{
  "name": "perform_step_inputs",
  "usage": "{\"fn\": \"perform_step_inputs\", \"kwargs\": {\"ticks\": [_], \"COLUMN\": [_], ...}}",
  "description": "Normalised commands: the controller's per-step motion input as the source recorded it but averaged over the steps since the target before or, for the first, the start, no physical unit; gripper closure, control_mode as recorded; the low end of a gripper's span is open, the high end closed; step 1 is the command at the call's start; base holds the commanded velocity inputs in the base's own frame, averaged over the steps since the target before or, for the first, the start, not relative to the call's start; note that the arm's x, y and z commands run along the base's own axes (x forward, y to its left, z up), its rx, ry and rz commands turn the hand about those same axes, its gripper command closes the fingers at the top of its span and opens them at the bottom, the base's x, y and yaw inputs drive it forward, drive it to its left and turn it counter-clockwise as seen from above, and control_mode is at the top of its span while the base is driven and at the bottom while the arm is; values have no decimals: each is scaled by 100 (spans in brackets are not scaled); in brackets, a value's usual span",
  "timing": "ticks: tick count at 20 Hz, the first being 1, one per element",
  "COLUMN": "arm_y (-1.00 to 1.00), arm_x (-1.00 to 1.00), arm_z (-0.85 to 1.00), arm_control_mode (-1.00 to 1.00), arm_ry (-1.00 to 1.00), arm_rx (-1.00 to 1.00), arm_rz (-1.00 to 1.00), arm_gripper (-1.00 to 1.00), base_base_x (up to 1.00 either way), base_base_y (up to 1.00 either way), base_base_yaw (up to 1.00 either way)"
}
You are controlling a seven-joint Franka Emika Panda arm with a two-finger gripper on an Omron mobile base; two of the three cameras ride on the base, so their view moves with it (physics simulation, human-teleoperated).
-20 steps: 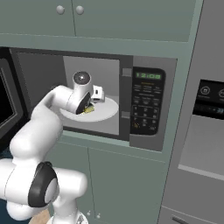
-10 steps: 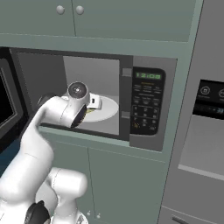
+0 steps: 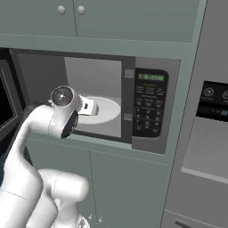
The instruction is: Place the sponge inside the microwave to prepare for sanitizing.
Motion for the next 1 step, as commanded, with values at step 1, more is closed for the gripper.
{"fn": "perform_step_inputs", "kwargs": {"ticks": [1], "arm_y": [-8], "arm_x": [-62], "arm_z": [38], "arm_control_mode": [-100], "arm_ry": [0], "arm_rx": [0], "arm_rz": [-15], "arm_gripper": [-100], "base_base_x": [0], "base_base_y": [0], "base_base_yaw": [0]}}
